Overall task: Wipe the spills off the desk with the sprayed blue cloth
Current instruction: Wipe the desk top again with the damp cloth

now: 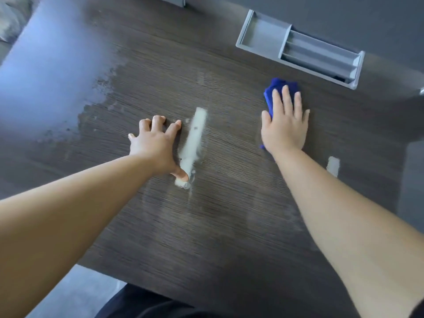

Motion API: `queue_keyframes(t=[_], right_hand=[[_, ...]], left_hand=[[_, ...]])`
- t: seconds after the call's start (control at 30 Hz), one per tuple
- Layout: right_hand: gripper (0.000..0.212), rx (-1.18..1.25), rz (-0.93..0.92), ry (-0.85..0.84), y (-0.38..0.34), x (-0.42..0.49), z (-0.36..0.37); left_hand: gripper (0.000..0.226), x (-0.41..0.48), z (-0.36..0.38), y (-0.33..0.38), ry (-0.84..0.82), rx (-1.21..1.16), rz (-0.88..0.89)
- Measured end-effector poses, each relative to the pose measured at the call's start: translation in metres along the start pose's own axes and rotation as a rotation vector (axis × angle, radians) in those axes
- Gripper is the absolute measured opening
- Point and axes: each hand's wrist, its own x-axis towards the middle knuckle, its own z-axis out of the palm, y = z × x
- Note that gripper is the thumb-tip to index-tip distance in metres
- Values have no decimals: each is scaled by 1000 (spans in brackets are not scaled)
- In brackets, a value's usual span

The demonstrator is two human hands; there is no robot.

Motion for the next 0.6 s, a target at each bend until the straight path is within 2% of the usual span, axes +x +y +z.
queue_keyframes(t=[0.03, 0.07, 0.1, 0.17, 0.27, 0.33, 0.37, 0.4, 0.47, 0.53, 0.57, 0.6], right_hand=[[58, 11, 112, 13, -20, 1, 1], [60, 30, 143, 13, -41, 0, 3], [61, 41, 90, 8, -61, -7, 8], [61, 23, -198, -8, -90, -35, 17], [55, -37, -697, -77, -65, -58, 14], [52, -53, -820, -89, -26, -41, 9], [52, -49, -776, -70, -13, -29, 7], [52, -35, -651, -81, -6, -17, 4], [53, -3, -258, -53, -22, 6, 2], [57, 20, 104, -19, -67, 20, 5], [59, 42, 187, -24, -92, 21, 5], [61, 56, 184, -33, -116, 19, 7]], left_hand=[[136, 0, 0, -1, 4, -3, 5], [136, 0, 0, -1, 8, -5, 8], [136, 0, 0, -1, 10, -7, 10], [135, 0, 0, -3, 15, -3, 18], [125, -2, 2, -7, 22, -39, 38], [116, -2, -1, -14, 36, -98, 64], [114, -2, -5, -19, 33, -115, 73], [112, -1, -9, -24, 32, -126, 79], [111, 6, -20, -35, 71, -125, 74], [111, 17, -30, -46, 113, -78, 49], [112, 23, -34, -53, 124, -57, 27], [114, 29, -38, -63, 123, -43, -2]])
